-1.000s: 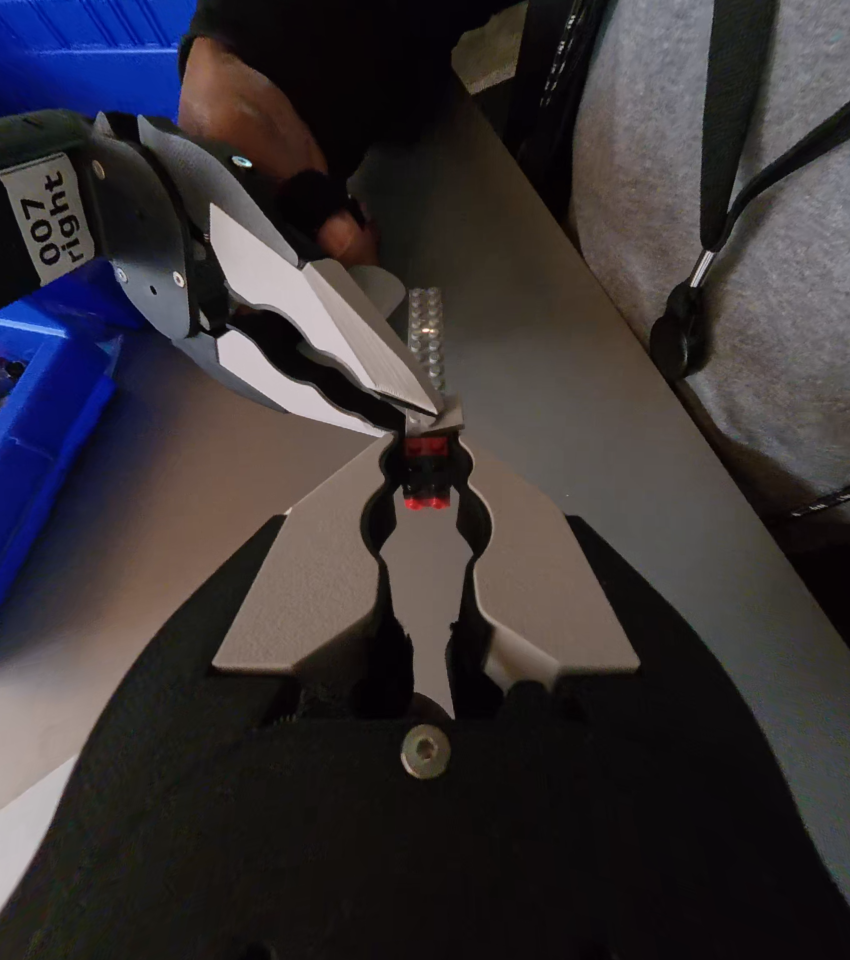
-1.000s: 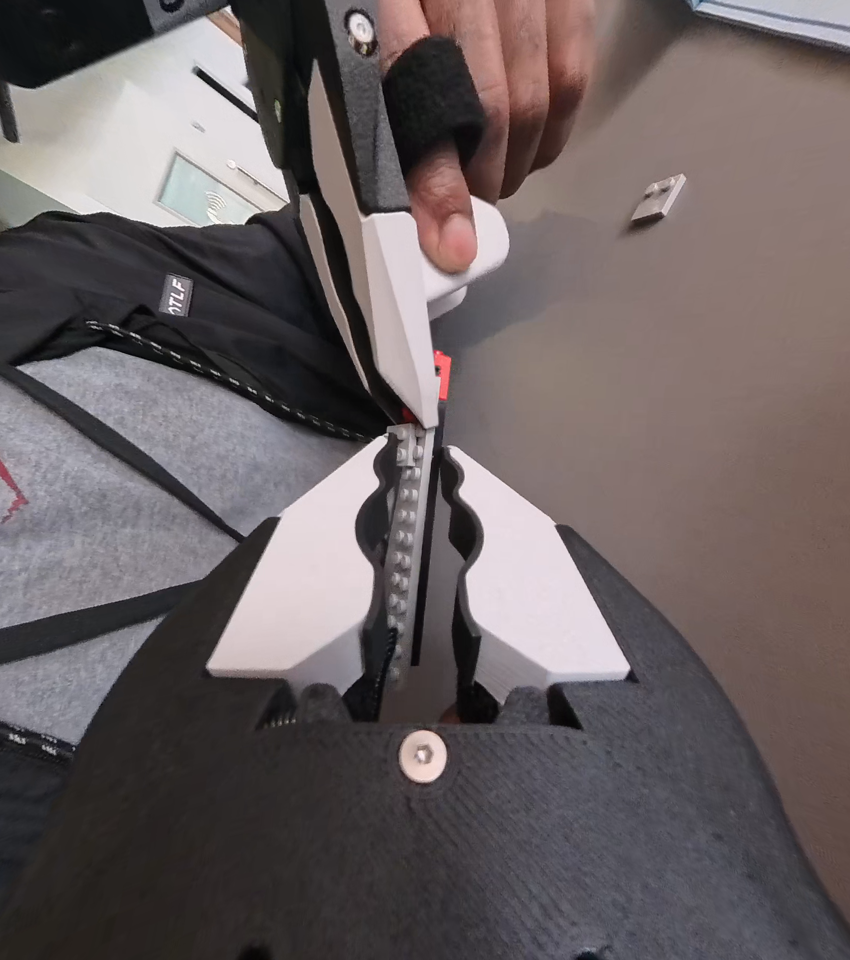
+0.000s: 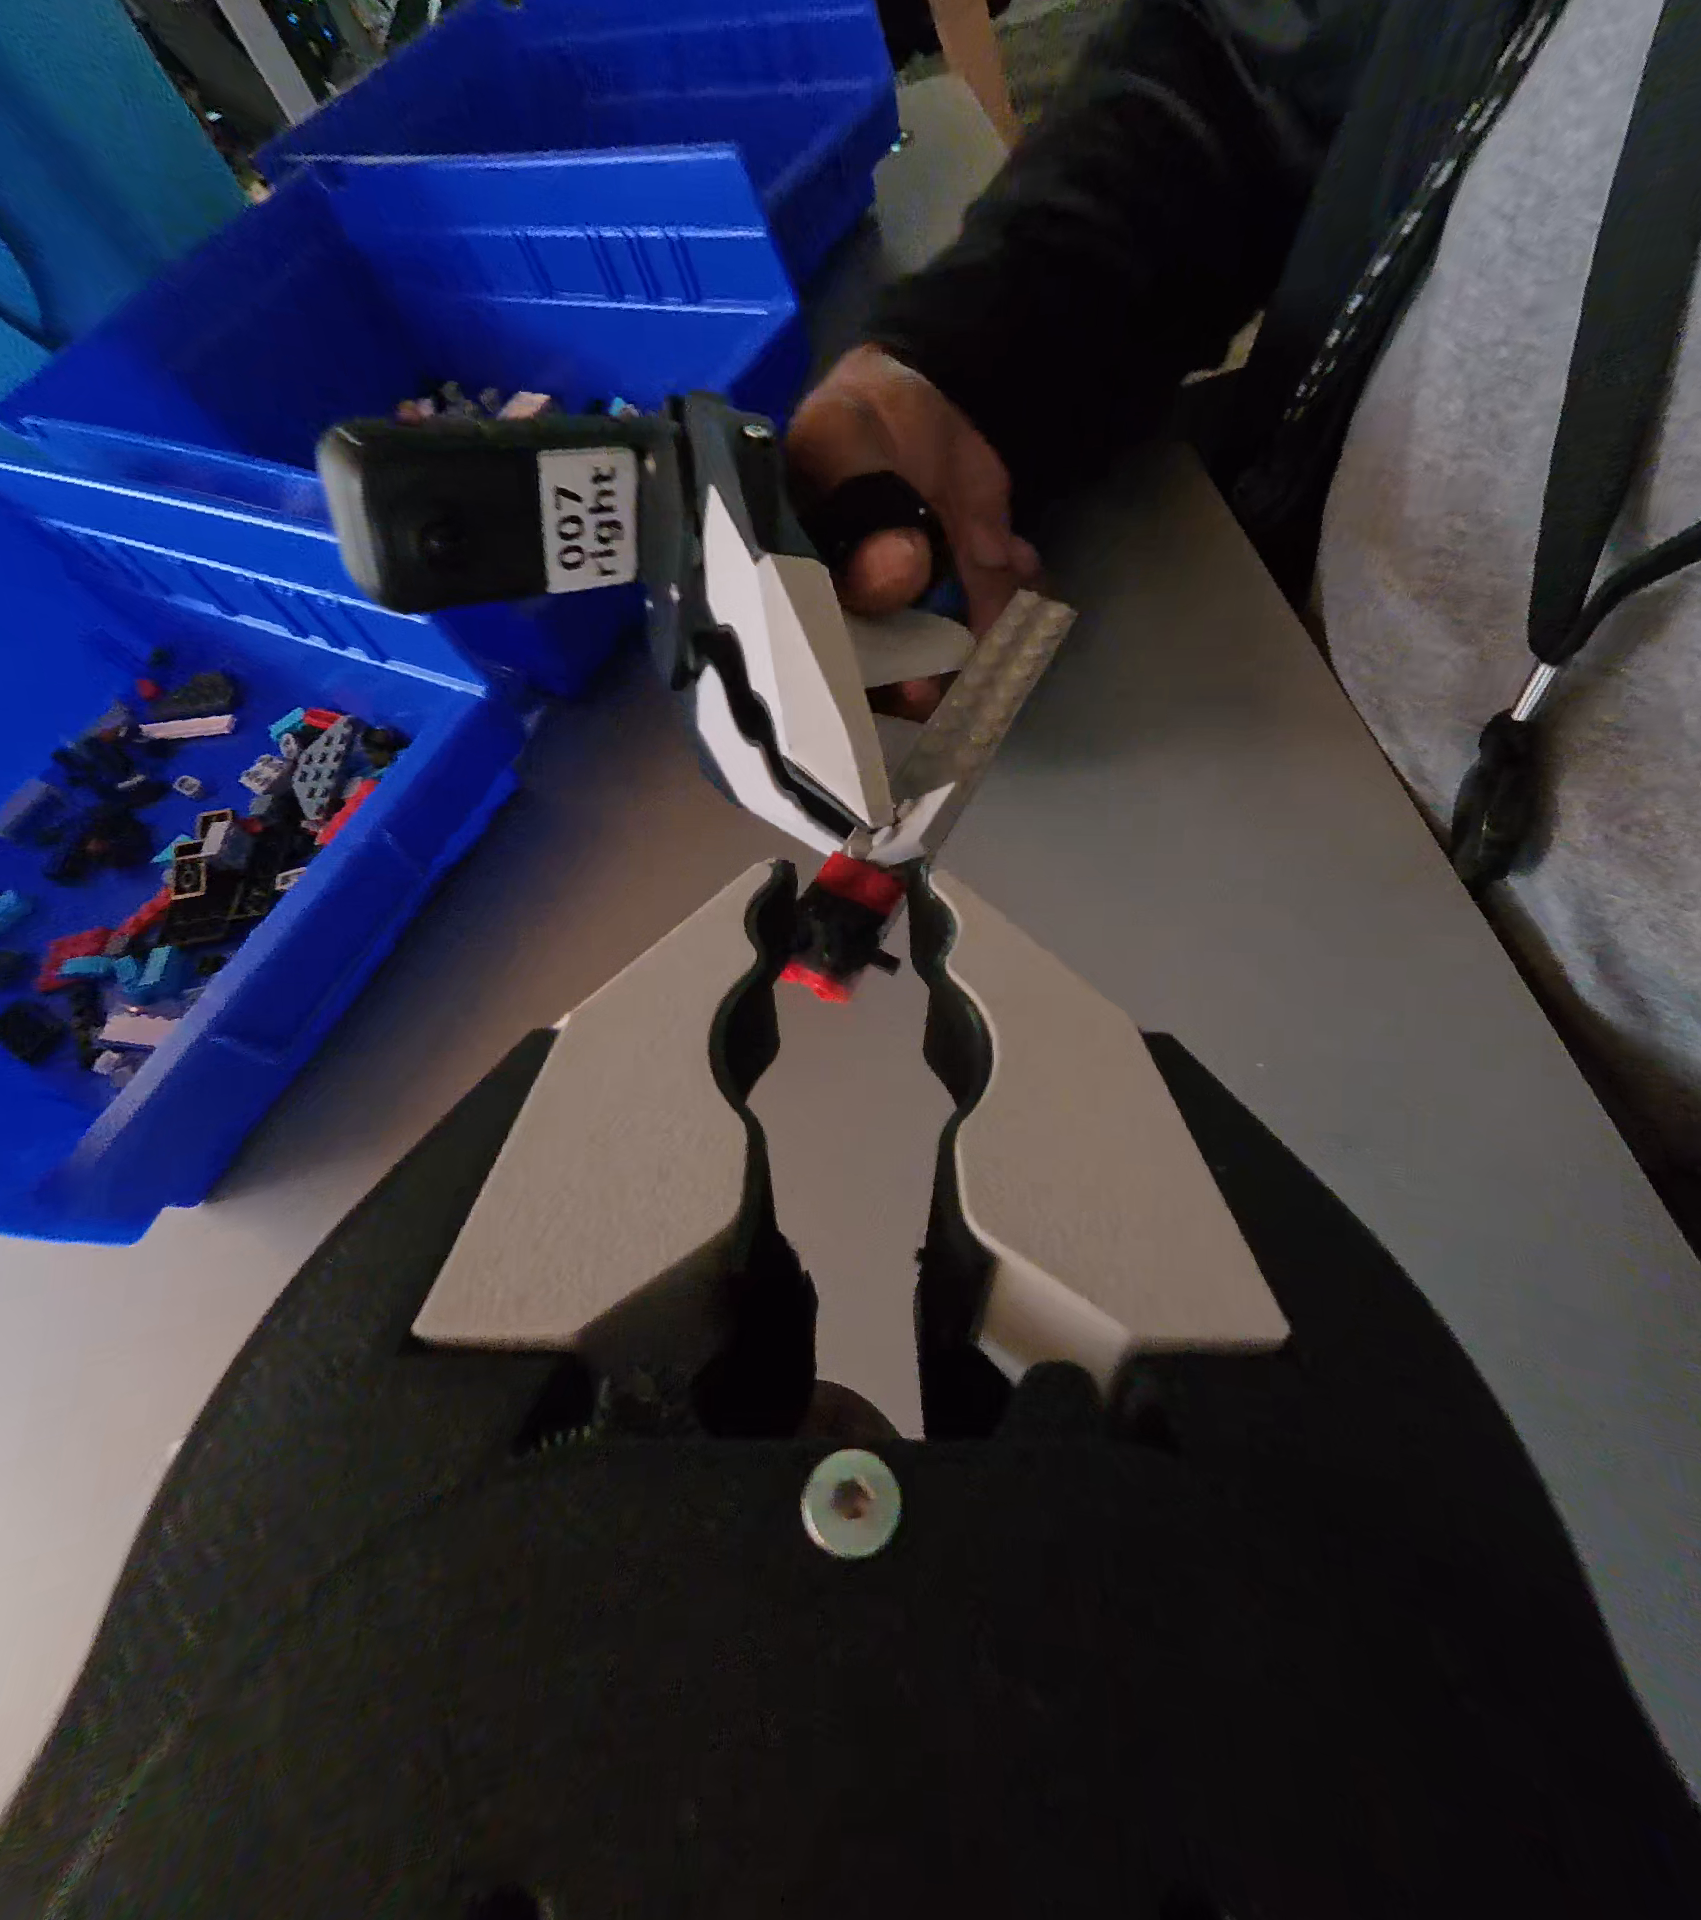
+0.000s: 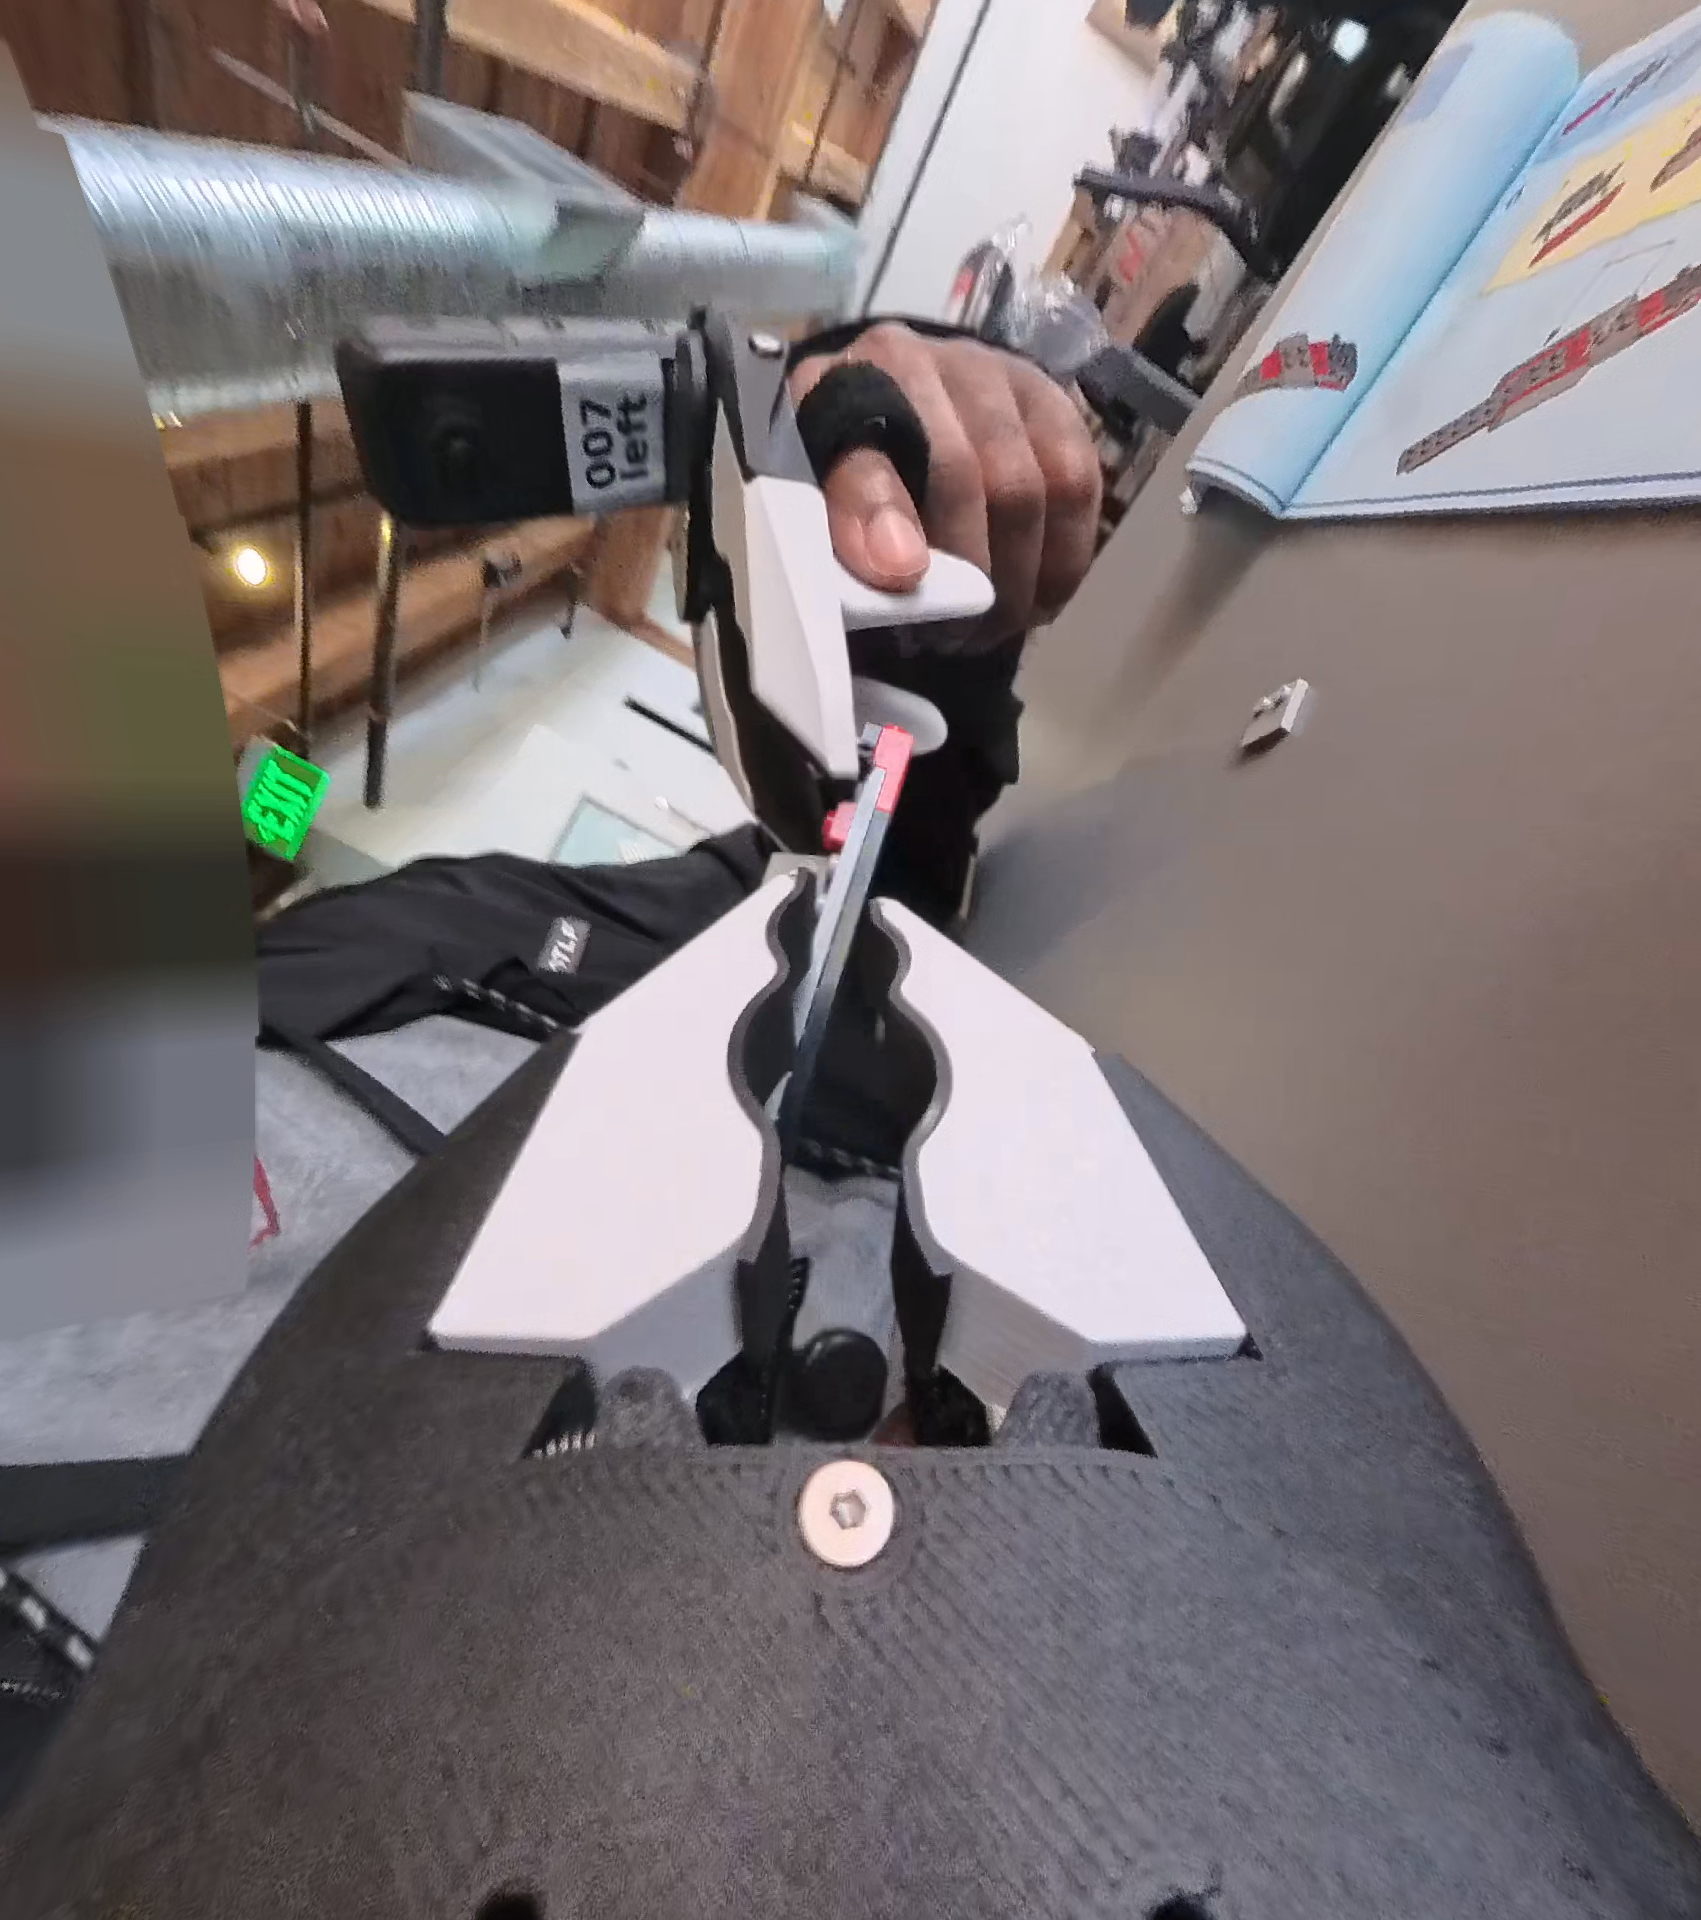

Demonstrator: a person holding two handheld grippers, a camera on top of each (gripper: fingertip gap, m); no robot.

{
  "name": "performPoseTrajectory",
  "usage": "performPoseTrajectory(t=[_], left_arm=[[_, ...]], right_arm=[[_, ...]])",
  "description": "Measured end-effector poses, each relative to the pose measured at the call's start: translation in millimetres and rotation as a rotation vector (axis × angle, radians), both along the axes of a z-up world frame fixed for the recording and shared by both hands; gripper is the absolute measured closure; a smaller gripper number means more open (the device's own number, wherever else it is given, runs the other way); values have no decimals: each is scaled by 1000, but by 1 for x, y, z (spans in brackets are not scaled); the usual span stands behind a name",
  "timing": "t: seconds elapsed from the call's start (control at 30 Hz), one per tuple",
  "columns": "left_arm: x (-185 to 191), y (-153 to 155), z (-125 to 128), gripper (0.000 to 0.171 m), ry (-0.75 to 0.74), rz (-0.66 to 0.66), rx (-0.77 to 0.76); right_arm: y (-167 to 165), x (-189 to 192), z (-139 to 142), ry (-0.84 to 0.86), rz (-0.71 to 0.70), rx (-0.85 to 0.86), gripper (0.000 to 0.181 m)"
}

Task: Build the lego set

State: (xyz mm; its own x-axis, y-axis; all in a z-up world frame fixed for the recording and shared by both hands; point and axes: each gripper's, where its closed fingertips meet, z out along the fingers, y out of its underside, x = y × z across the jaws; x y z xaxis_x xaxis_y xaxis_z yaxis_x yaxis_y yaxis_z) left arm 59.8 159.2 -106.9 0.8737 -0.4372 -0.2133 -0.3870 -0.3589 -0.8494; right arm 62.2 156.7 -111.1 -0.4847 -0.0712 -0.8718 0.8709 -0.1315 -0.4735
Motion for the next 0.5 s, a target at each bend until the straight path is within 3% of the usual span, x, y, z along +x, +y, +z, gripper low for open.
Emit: performPoseTrajectory(t=[0.2,0.3,0.37,0.5], left_arm=[[-17,-1,14,148,0,87,49],[-32,-3,26,138,-56,223,113],[-45,-4,36,131,-216,374,195],[-55,-15,33,116,-720,586,315]], right_arm=[[10,-15,8,-96,-158,-145,173],[18,-25,10,-100,-233,-169,172],[18,-29,10,-88,-269,-167,173],[17,-37,9,-84,-320,-160,173]])
